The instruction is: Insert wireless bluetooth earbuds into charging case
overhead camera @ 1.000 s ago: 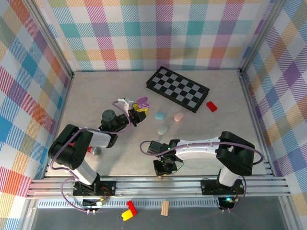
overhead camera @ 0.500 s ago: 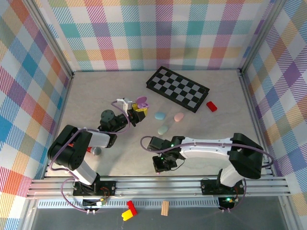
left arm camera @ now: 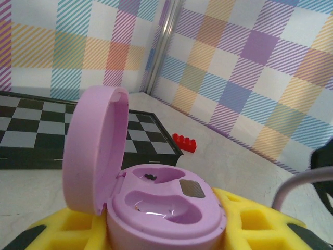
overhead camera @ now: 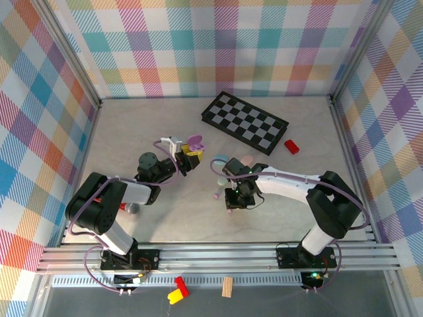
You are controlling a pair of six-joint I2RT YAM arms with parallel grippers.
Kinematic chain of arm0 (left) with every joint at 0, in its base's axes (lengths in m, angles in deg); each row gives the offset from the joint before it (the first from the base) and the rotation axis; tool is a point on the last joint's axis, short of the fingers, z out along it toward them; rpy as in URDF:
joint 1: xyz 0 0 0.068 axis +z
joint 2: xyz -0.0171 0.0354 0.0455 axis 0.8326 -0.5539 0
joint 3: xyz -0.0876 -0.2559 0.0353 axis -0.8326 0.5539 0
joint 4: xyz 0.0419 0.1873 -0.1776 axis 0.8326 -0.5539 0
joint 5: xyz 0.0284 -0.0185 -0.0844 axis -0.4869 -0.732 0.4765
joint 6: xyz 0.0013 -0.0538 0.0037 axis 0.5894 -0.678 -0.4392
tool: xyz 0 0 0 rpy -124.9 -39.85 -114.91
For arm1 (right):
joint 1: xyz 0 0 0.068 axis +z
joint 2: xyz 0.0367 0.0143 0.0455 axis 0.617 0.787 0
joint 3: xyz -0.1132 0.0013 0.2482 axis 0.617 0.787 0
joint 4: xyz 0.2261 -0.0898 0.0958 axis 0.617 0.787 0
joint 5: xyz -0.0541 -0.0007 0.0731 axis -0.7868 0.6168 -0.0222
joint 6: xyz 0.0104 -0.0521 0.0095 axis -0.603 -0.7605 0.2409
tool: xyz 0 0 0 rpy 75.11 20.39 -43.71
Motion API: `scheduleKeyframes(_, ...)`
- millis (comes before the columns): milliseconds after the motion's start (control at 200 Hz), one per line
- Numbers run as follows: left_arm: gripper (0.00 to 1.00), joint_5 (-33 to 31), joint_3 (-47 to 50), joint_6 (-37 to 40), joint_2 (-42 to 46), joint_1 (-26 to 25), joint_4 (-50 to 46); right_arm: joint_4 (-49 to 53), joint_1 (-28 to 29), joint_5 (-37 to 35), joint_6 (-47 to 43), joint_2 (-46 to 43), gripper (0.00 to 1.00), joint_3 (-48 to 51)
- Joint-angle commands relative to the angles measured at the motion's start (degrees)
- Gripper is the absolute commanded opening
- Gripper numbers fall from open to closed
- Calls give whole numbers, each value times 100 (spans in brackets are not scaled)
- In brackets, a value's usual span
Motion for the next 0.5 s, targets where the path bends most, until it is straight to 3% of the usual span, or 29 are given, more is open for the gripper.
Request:
scheduleKeyframes(0, 29, 176, 24, -23, 91, 74, 284, -24, -139, 105, -369, 178, 15, -3)
scheduleKeyframes(320, 30, 251, -51, -87, 38, 74, 286, -129, -385, -153, -579, 346, 24, -107)
scheduleKeyframes(425, 29, 259, -57, -87, 12, 74, 289, -278, -391, -163, -567, 243, 39, -69)
scheduleKeyframes(495, 29, 264, -59, -87, 5, 74, 288, -371, -390, -163, -514, 72, 44, 23)
